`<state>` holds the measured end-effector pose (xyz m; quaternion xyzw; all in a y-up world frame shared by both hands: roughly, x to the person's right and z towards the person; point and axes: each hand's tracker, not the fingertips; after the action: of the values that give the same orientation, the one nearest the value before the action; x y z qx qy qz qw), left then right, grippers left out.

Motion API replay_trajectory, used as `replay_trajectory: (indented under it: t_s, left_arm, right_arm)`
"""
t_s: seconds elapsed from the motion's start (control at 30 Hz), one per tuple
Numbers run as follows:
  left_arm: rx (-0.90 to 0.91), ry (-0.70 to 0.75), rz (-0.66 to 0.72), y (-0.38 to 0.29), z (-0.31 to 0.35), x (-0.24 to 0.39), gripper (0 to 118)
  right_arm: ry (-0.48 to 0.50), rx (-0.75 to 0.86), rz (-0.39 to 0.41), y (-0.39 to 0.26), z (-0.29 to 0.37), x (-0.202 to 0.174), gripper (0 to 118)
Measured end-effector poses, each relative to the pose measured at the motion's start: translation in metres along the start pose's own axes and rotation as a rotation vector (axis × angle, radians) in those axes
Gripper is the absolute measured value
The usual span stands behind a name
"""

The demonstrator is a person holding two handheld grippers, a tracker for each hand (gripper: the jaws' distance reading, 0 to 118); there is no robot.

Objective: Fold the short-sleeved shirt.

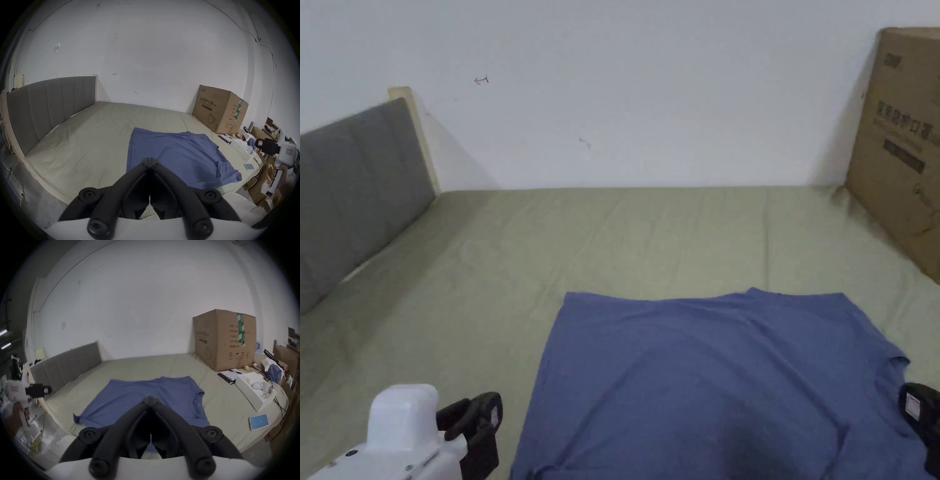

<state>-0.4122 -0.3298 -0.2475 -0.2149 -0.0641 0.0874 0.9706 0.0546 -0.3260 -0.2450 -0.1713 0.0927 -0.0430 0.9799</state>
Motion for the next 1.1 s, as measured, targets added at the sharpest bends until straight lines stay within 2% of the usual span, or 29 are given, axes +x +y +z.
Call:
replay_trajectory:
  t_s: [0.07,0.1,0.17,0.23,0.27,0.33,0.4,0.43,0.47,0.5,0.53,0.6,0.73,0.83,0.87,0.9,0.93,0.97,1.0,1.1]
  left_arm:
    - [-0.04,0.057,-0.043,0.0,-0.005,0.0,0]
    - [-0.077,0.056,-0.04,0.002,-0.011,-0.003,0]
    - [-0.282,0.016,0.001,0.005,-0.042,-0.017,0]
    - [-0.593,-0.02,0.127,-0.003,-0.084,-0.039,0]
    - [-0.698,-0.041,0.182,-0.012,-0.104,-0.049,0]
    - [-0.737,-0.098,0.186,-0.027,-0.13,-0.059,0]
    - [-0.775,-0.034,0.084,-0.03,-0.147,-0.062,4]
    - [-0.763,-0.028,0.015,-0.032,-0.153,-0.058,22]
    - [-0.748,-0.018,-0.038,-0.032,-0.156,-0.054,70]
    - [-0.739,-0.011,-0.082,-0.033,-0.16,-0.051,102]
    - [-0.737,-0.011,-0.103,-0.035,-0.164,-0.047,118]
    - [-0.685,-0.052,-0.134,-0.038,-0.164,-0.039,117]
    - [-0.72,-0.051,-0.14,-0.051,-0.179,-0.03,115]
    - [-0.827,-0.049,-0.176,-0.065,-0.186,-0.032,101]
    - [-0.79,-0.013,-0.206,-0.068,-0.185,-0.03,64]
    - [-0.754,0.041,-0.259,-0.07,-0.18,-0.029,46]
    - [-0.71,-0.003,-0.243,-0.068,-0.172,-0.03,41]
    - [-0.67,-0.029,-0.2,-0.068,-0.162,-0.032,22]
    - [-0.627,-0.051,-0.167,-0.069,-0.154,-0.033,8]
    - [-0.51,-0.065,-0.098,-0.073,-0.132,-0.036,7]
  right_arm:
    - [-0.047,-0.04,0.041,-0.001,-0.005,-0.002,0]
    - [-0.055,-0.036,0.035,-0.001,-0.005,-0.002,0]
    - [-0.048,-0.044,0.017,-0.007,-0.006,-0.003,0]
    - [0.002,-0.087,-0.01,-0.007,-0.011,-0.002,0]
    - [-0.001,-0.093,0.002,-0.011,-0.01,-0.007,0]
    - [-0.005,-0.115,0.018,-0.013,-0.014,-0.01,0]
    - [-0.009,-0.142,0.009,-0.019,-0.019,-0.004,0]
    - [-0.004,-0.167,-0.012,-0.022,-0.022,-0.001,0]
    - [0.002,-0.183,-0.04,-0.023,-0.024,0.001,0]
    - [0.002,-0.192,-0.056,-0.023,-0.026,0.003,0]
    - [0.008,-0.197,-0.062,-0.026,-0.026,0.004,0]
    - [0.002,-0.208,-0.074,-0.029,-0.028,0.006,0]
    - [-0.009,-0.249,-0.073,-0.036,-0.032,0.008,0]
    - [-0.014,-0.255,-0.08,-0.04,-0.031,0.012,0]
    - [-0.018,-0.256,-0.082,-0.041,-0.03,0.014,0]
    - [-0.023,-0.256,-0.082,-0.041,-0.029,0.016,0]
    - [-0.029,-0.256,-0.082,-0.043,-0.027,0.017,0]
    - [-0.036,-0.257,-0.081,-0.044,-0.026,0.02,0]
    - [-0.042,-0.258,-0.079,-0.044,-0.026,0.024,0]
    - [-0.098,-0.218,-0.061,-0.049,-0.017,0.045,0]
